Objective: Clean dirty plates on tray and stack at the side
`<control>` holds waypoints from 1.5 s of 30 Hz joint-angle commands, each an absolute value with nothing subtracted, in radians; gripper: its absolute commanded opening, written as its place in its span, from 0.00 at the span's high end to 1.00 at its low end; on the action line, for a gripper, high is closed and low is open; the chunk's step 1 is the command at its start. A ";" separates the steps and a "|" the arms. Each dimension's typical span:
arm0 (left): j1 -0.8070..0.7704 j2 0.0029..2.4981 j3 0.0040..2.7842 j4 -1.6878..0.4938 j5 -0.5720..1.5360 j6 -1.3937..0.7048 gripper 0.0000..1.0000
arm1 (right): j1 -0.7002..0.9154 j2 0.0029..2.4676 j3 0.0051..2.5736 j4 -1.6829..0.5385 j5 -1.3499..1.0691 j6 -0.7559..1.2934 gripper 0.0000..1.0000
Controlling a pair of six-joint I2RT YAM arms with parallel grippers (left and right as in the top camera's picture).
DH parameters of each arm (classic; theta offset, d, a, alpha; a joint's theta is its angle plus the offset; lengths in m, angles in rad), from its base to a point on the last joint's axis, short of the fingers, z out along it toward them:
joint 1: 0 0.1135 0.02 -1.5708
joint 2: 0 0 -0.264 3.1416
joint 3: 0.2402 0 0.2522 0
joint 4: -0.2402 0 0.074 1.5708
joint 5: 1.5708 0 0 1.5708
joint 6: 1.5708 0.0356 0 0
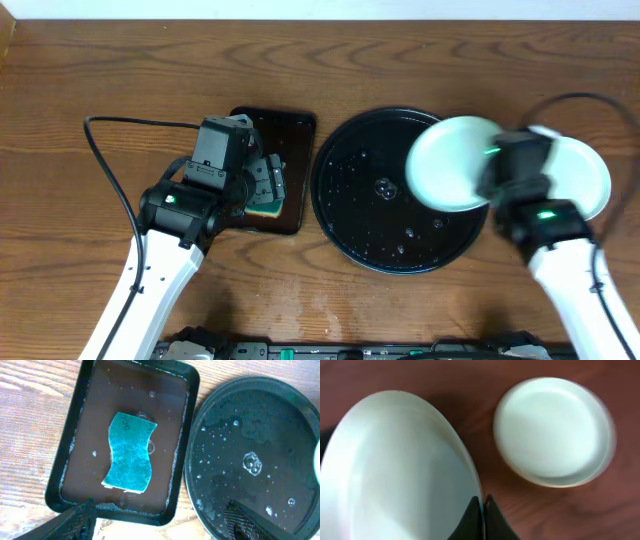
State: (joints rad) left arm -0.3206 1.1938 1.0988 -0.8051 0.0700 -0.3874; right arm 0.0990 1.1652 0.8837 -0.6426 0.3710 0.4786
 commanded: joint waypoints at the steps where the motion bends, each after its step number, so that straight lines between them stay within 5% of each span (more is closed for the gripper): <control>1: -0.317 1.190 1.119 -0.807 0.068 -0.378 0.17 | -0.147 1.181 0.886 -0.597 0.221 0.463 0.99; 10: -0.317 1.190 1.119 -0.807 0.068 -0.378 0.17 | -0.545 1.293 0.886 -0.468 0.130 0.467 0.99; 20: -0.317 1.190 1.119 -0.807 0.068 -0.378 0.18 | -0.650 1.511 0.886 -0.381 0.038 0.416 0.99; 21: -0.317 1.190 1.119 -0.807 0.068 -0.378 0.18 | -0.650 1.514 0.886 -0.360 -0.001 0.391 0.91; 23: -0.317 1.190 1.119 -0.807 0.068 -0.378 0.17 | -0.650 1.504 0.890 -0.308 -0.141 0.310 0.57; 24: -0.317 1.190 1.119 -0.807 0.068 -0.378 0.18 | -0.649 1.491 0.896 -0.297 -0.206 0.295 0.53; 31: -0.317 1.190 1.119 -0.807 0.068 -0.378 0.17 | -0.534 1.279 0.929 -0.366 -0.462 0.293 0.46; 40: -0.317 1.190 1.119 -0.807 0.068 -0.378 0.17 | -0.136 0.883 0.929 -0.550 -0.513 0.147 0.41; 41: -0.317 1.190 1.119 -0.807 0.068 -0.378 0.17 | -0.093 0.844 0.929 -0.562 -0.513 0.148 0.31; 42: -0.317 1.190 1.119 -0.807 0.068 -0.378 0.18 | -0.058 0.813 0.929 -0.570 -0.513 0.148 0.01; 45: -0.317 1.190 1.119 -0.807 0.068 -0.378 0.17 | 0.025 0.734 0.929 -0.597 -0.515 0.152 0.01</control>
State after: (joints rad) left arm -0.3206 1.1938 1.0985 -0.8051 0.0696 -0.3874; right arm -0.0410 0.7925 0.9165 -0.5785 -0.5014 0.1814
